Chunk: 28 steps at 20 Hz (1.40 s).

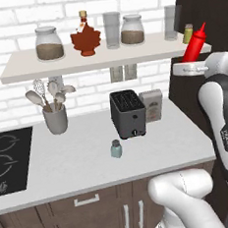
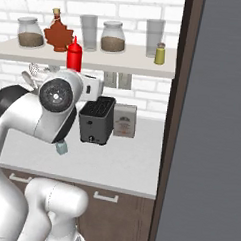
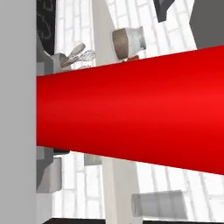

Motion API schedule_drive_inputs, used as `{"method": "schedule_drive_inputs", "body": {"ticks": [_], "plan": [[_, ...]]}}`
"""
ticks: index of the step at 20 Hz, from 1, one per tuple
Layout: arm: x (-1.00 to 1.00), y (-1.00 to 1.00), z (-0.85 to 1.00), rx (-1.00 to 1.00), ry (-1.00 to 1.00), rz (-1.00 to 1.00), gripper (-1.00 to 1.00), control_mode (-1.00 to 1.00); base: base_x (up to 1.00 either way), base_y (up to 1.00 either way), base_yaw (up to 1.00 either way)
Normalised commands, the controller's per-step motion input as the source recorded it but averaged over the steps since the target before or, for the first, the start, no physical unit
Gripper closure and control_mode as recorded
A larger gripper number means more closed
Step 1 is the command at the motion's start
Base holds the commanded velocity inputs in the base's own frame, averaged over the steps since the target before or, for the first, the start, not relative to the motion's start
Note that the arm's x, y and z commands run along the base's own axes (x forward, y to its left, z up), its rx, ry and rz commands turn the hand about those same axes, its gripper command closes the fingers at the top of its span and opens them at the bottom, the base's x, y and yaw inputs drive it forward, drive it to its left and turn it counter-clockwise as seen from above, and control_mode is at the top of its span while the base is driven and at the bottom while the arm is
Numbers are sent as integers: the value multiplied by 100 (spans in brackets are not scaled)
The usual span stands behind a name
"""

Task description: Put the shaker and condiment bottle from the counter next to their counterparts in the cabinet.

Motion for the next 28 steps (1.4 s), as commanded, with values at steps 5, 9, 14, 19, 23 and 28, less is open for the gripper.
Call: {"method": "schedule_drive_inputs", "body": {"ticks": [5, 9, 14, 19, 23, 28], "plan": [[0, 12, 8, 1, -13, 0, 100, -100, 0, 0, 0], [0, 55, 33, -2, -20, -5, 100, -100, 0, 0, 0], [0, 44, 24, -6, -9, -6, 100, -100, 0, 0, 0], [10, 4, 0, 0, 2, 0, 100, -100, 0, 0, 0], [50, 28, 0, 0, 9, 0, 100, -100, 0, 0, 0], [69, 51, 12, -2, 13, -1, 100, -100, 0, 0, 0]]}}
